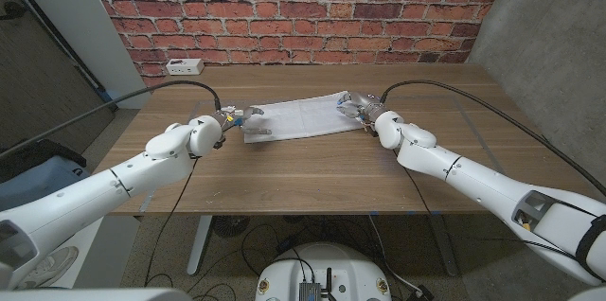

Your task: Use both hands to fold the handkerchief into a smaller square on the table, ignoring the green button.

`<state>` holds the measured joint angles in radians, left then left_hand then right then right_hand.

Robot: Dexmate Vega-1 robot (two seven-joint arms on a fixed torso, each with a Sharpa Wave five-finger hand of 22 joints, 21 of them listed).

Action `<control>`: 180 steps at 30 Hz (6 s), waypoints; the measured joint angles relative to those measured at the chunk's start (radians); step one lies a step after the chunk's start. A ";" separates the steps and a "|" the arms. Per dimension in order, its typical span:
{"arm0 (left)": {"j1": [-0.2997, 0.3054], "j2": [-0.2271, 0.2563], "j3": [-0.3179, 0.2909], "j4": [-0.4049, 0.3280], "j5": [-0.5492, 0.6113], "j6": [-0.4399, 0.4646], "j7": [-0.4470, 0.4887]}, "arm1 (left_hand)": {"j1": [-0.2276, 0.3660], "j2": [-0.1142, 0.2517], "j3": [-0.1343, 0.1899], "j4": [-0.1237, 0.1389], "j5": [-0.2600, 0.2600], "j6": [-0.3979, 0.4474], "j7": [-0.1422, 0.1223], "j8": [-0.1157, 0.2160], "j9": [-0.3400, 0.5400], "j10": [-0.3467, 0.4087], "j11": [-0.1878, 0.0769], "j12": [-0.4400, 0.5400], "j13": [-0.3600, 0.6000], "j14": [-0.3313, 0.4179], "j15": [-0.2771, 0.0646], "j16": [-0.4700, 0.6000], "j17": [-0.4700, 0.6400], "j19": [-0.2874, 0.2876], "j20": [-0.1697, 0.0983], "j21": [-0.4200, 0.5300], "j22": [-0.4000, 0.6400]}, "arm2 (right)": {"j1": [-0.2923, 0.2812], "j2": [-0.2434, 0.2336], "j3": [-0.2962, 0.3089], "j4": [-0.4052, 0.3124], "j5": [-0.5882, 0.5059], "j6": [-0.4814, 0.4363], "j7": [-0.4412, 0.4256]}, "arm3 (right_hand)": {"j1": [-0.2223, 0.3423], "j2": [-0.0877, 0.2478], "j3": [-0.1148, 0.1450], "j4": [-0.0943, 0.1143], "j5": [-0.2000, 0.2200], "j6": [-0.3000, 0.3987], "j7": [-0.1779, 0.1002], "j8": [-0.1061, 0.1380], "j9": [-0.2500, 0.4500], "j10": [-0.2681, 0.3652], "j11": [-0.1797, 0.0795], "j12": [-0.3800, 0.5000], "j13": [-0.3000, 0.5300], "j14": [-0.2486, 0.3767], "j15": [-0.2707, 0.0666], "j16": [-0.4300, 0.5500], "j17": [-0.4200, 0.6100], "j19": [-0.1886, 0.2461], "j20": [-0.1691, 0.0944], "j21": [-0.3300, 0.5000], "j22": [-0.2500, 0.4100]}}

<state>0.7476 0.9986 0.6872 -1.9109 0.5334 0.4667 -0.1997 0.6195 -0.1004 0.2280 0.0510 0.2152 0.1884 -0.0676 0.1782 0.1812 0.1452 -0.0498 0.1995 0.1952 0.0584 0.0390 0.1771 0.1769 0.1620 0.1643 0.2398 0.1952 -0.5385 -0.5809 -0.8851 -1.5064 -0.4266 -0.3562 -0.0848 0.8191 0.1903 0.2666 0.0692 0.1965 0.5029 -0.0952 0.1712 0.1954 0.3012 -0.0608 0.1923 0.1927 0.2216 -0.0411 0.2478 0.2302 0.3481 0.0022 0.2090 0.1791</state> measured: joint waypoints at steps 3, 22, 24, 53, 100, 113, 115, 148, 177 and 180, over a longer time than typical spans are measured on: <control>0.000 0.002 0.002 -0.003 0.016 0.001 -0.022 | 0.015 -0.013 0.001 -0.014 0.012 0.000 0.000 0.006 0.000 0.000 0.000 0.002 0.000 0.000 0.000 0.000 0.000 0.000 0.000 -0.002 0.000 | -0.002 0.002 0.000 -0.004 0.000 -0.002 0.007 | -0.005 -0.005 0.000 0.000 0.000 -0.009 -0.001 -0.002 0.000 -0.004 -0.004 0.000 0.000 0.000 0.000 0.000 0.000 0.000 0.000 0.000 0.000; -0.010 0.003 0.018 -0.013 0.082 0.010 -0.113 | 0.194 0.048 0.060 -0.115 0.035 -0.017 -0.029 0.007 0.000 0.029 -0.029 0.012 0.000 0.027 -0.007 0.005 -0.005 -0.023 0.002 -0.023 -0.005 | -0.015 0.001 0.002 -0.030 0.009 -0.011 0.021 | -0.016 -0.003 0.004 0.004 0.000 -0.021 0.000 0.003 0.000 -0.005 -0.005 0.000 0.000 0.005 0.005 0.000 0.000 0.000 0.000 0.000 0.000; -0.014 -0.001 0.024 -0.010 0.095 0.007 -0.120 | 0.198 0.052 0.064 -0.119 0.035 -0.017 -0.029 0.011 0.000 0.029 -0.029 0.012 0.000 0.029 -0.014 0.005 -0.005 -0.023 0.002 -0.023 -0.005 | -0.018 0.000 0.004 -0.032 0.010 -0.011 0.021 | -0.016 -0.003 0.004 0.004 0.000 -0.021 0.000 0.003 0.000 -0.005 -0.005 0.000 0.000 0.005 0.005 0.000 0.000 0.000 0.000 0.000 0.000; -0.078 -0.101 0.103 0.097 0.232 -0.052 -0.205 | 0.664 0.314 0.374 -0.213 0.010 0.075 0.013 0.028 0.003 0.174 -0.008 0.053 -0.004 0.227 -0.079 0.027 0.000 0.041 -0.019 0.031 0.021 | -0.010 0.005 0.009 -0.004 0.026 0.007 0.019 | -0.019 -0.006 0.017 -0.009 0.000 0.020 0.018 0.022 -0.005 0.005 0.015 0.010 0.000 0.011 0.000 0.000 0.000 0.000 0.000 0.000 0.000; -0.175 -0.135 0.173 0.264 0.631 -0.331 0.210 | 0.722 0.300 0.577 -0.083 -0.039 0.614 0.023 0.127 0.025 0.654 -0.068 0.186 0.059 0.764 -0.080 0.121 0.016 0.230 -0.206 0.297 0.091 | 0.042 0.023 -0.059 0.067 -0.017 0.015 0.100 | -0.022 -0.009 0.044 -0.036 0.000 0.111 0.034 0.036 -0.008 0.078 0.024 0.031 0.000 0.072 0.000 0.012 -0.007 0.011 0.014 0.008 0.001; -0.266 -0.124 0.213 0.288 0.835 -0.444 0.289 | 0.725 0.302 0.570 -0.084 -0.039 0.623 0.014 0.127 0.026 0.654 -0.068 0.186 0.063 0.764 -0.080 0.121 0.016 0.220 -0.206 0.305 0.091 | 0.048 0.020 -0.068 0.074 -0.029 0.034 0.111 | -0.031 -0.007 0.047 -0.039 0.000 0.121 0.034 0.036 -0.007 0.088 0.023 0.031 0.000 0.071 0.000 0.012 -0.007 0.010 0.014 0.008 0.001; -0.287 -0.124 0.223 0.295 0.872 -0.468 0.311 | 0.725 0.302 0.569 -0.083 -0.039 0.623 0.014 0.127 0.026 0.654 -0.068 0.186 0.063 0.764 -0.080 0.121 0.016 0.220 -0.206 0.305 0.091 | 0.048 0.019 -0.068 0.074 -0.031 0.038 0.112 | -0.031 -0.007 0.048 -0.040 0.000 0.123 0.032 0.036 -0.007 0.088 0.023 0.031 0.000 0.071 0.000 0.012 -0.007 0.010 0.014 0.008 0.001; -0.543 -0.168 0.387 0.440 1.207 -0.599 0.623 | 0.724 0.302 0.563 -0.083 -0.047 0.621 -0.006 0.117 0.031 0.650 -0.082 0.181 0.082 0.767 -0.077 0.109 0.021 0.195 -0.206 0.334 0.095 | 0.013 -0.014 -0.051 0.033 -0.051 0.072 0.120 | -0.031 -0.007 0.051 -0.043 0.000 0.128 0.038 0.029 -0.007 0.088 0.023 0.031 0.000 0.071 0.000 0.012 -0.007 0.011 0.014 0.006 0.000; -0.745 -0.283 0.559 0.577 1.313 -0.611 0.746 | 0.724 0.302 0.559 -0.079 -0.047 0.626 -0.011 0.106 0.031 0.650 -0.082 0.181 0.087 0.773 -0.082 0.104 0.021 0.184 -0.206 0.350 0.100 | -0.005 -0.017 -0.040 0.038 -0.060 0.100 0.108 | -0.035 -0.011 0.059 -0.051 0.000 0.139 0.034 0.022 -0.007 0.101 0.029 0.031 0.000 0.071 0.000 0.011 -0.005 0.010 0.014 0.002 0.001; -0.765 -0.300 0.583 0.592 1.317 -0.611 0.760 | 0.721 0.298 0.559 -0.079 -0.047 0.626 -0.011 0.106 0.031 0.650 -0.082 0.181 0.091 0.773 -0.082 0.104 0.021 0.184 -0.206 0.353 0.100 | -0.006 -0.016 -0.039 0.042 -0.060 0.106 0.106 | -0.035 -0.011 0.059 -0.051 0.000 0.138 0.034 0.025 -0.007 0.101 0.029 0.031 0.000 0.071 0.000 0.011 -0.005 0.010 0.014 0.002 0.001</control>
<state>-0.0174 0.6985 1.2702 -1.3186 1.8508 -0.1447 0.5604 1.3401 0.1978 0.7867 -0.0276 0.1685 0.8143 -0.0787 0.2845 0.2119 0.7955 -0.1319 0.3808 0.2859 0.8312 -0.0435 0.2812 0.1977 0.3458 -0.0414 0.5924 0.2950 -0.5445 -0.5970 -0.9240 -1.4645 -0.4868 -0.2503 0.0213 0.7844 0.1791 0.3259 0.0179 0.1965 0.6414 -0.0612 0.1963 0.1889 0.4022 -0.0320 0.2235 0.1927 0.2930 -0.0410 0.2592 0.2256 0.3586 0.0160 0.2109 0.1798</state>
